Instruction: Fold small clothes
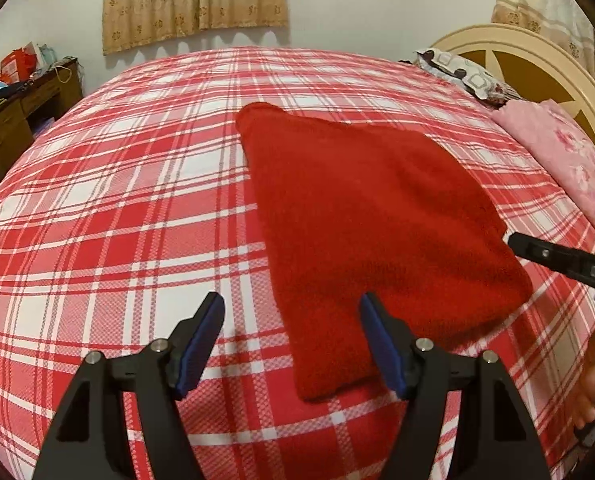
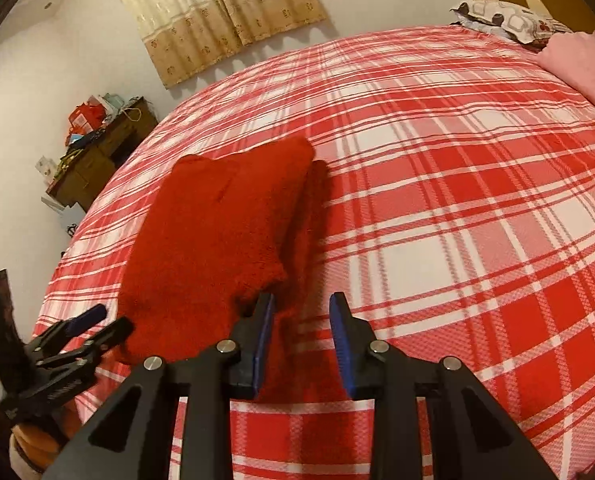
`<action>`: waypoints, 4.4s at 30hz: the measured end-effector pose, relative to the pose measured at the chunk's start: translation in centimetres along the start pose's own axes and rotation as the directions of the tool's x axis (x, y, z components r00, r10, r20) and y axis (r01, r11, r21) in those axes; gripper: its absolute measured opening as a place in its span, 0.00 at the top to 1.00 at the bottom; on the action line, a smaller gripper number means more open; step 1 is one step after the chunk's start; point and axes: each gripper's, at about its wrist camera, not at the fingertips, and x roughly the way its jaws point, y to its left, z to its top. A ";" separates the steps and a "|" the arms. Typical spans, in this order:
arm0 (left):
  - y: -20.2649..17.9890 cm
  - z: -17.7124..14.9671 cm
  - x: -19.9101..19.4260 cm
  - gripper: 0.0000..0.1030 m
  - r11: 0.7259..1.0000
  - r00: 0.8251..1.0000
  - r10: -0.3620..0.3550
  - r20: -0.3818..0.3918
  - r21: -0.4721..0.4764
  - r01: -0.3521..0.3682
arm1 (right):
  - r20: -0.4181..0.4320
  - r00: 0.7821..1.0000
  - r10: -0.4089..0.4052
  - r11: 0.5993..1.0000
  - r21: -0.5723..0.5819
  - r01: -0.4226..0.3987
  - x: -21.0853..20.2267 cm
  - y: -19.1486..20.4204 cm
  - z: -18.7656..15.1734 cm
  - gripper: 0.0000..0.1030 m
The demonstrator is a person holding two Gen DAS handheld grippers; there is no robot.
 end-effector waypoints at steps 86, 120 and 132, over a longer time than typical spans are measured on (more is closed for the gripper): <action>0.8 7.7 9.4 0.43 0.973 0.986 -0.166 -0.024 -0.165 0.159 | -0.137 0.970 0.199 0.977 -0.044 -0.206 11.3 2.8 6.4 0.48; 11.4 2.0 -4.3 0.61 0.965 0.994 0.085 0.066 -0.253 -0.065 | -0.130 0.932 0.339 0.927 -0.120 -0.354 5.3 20.8 0.1 0.54; 21.9 -1.3 -9.1 0.61 0.899 0.961 0.272 0.049 -0.370 -0.236 | -0.232 0.844 0.483 0.836 -0.164 -0.523 9.4 33.8 -2.5 0.54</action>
